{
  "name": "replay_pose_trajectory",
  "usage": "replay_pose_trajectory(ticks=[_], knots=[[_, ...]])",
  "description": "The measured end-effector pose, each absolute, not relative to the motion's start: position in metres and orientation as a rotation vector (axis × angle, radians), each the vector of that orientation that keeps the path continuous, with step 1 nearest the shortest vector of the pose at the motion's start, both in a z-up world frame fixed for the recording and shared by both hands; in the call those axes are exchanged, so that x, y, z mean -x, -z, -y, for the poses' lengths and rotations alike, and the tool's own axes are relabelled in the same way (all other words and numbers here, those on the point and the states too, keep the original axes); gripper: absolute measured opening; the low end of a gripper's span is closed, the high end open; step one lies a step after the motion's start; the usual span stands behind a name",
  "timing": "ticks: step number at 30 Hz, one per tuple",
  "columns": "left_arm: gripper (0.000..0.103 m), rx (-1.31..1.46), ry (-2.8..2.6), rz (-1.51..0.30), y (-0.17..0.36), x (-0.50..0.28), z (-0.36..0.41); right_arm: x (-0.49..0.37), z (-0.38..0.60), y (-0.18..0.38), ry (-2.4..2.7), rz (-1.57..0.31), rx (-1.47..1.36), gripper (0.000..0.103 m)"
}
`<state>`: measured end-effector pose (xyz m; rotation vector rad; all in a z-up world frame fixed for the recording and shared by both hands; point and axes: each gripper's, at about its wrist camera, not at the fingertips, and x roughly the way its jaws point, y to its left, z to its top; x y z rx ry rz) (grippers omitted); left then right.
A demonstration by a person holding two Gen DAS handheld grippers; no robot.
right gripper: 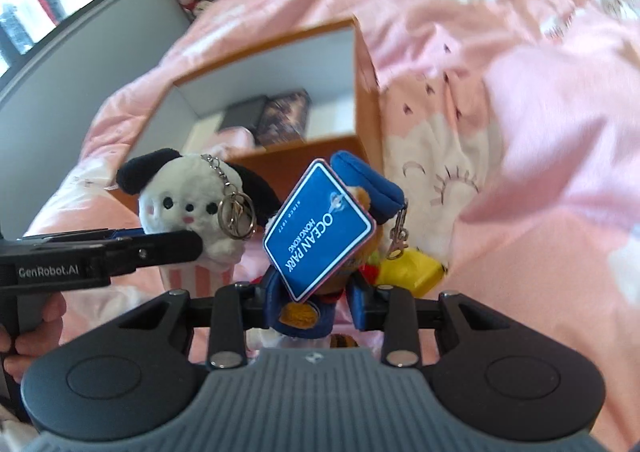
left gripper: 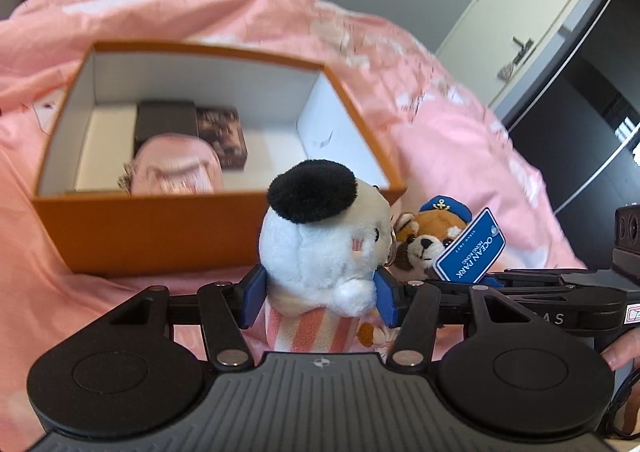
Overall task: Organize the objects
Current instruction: 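Lift both plush toys and carry them over the shoebox with both grippers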
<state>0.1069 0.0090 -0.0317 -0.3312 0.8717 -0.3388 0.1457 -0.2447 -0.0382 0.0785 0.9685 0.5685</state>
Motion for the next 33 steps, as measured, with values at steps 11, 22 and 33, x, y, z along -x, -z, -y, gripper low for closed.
replay_pose_trajectory(ticks=[11,22,33], knots=[[0.063,0.32,0.318,-0.739,-0.034,-0.141,-0.029,-0.173,0.226,-0.043,-0.71,-0.764,0.047,0.036],[0.063,0.412,0.261,-0.862,0.004,-0.215,-0.032,-0.264,0.167,-0.034,-0.727,-0.879,0.276,0.036],[0.063,0.433,0.217,-1.071,0.068,-0.247,-0.03,-0.304,0.133,0.021,-0.727,-1.125,0.41,0.034]])
